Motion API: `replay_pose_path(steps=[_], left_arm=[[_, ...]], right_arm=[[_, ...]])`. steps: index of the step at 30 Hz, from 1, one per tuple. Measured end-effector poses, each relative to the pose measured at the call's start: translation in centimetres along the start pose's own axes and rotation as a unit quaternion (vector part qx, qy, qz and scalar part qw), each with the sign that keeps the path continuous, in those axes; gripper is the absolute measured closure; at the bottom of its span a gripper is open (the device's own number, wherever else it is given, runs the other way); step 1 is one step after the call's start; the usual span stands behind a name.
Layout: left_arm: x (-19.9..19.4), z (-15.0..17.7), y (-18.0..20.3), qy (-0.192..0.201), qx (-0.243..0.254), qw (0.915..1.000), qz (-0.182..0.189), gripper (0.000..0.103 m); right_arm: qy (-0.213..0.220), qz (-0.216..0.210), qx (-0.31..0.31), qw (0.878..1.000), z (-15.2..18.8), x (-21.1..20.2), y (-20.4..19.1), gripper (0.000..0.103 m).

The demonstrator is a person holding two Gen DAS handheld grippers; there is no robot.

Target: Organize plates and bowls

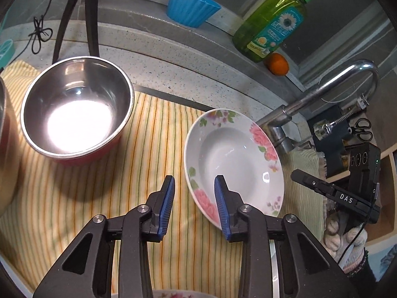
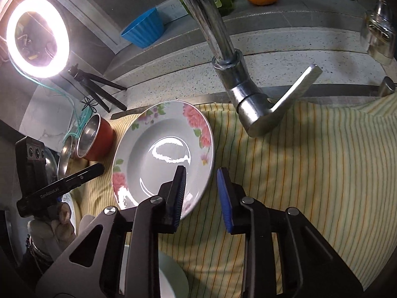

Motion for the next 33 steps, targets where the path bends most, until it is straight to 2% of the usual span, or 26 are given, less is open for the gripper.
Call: replay_pose_path(steps=[2,7,9,16,19,22,33], left_arm=[[0.3,-0.2,0.0,-0.002,-0.003,1.0000,0.000,0.074],[1.2,-0.9,0.2,-0.008,0.000,1.0000,-0.004,0.075],[1.6,-1.0,0.1,-0.014,-0.002,0.9999,-0.003,0.079],[3.1,-1.3,0.0,-0.033,-0.014,0.9993,0.004,0.081],[3.4,-1.3,0.2,-0.037,-0.009,0.9993,0.005,0.086],[3.6,-1.5,0.5,-0.038,-0.005,0.9992,0.010,0.090],[3.8,-1.7,0.7,-0.040,0.004,0.9992,0.003,0.090]], right_arm=[[-0.005,0.003,-0.001,1.000,-0.2,0.6,0.1,0.081],[-0.014,0.007,0.009,1.000,-0.7,1.8,0.9,0.083],[-0.017,0.007,0.012,1.000,-0.7,2.1,1.3,0.085],[-0.025,0.007,0.015,1.000,-1.0,3.0,1.5,0.089],[-0.027,0.001,0.014,1.000,-1.1,3.2,1.3,0.092],[-0.026,0.004,0.012,1.000,-1.2,3.3,1.2,0.092],[-0.021,-0.002,0.026,0.999,-1.2,3.1,1.3,0.092]])
Point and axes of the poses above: each gripper's, at about its wrist camera, not at the fingertips, and x roughly the way its jaws point, y to its right, z to its underside, the point moved 5 cm from there along x, roughly the way its jaws point, and after that the axes turned 14 degrees about -z, right-handed, at the moved point
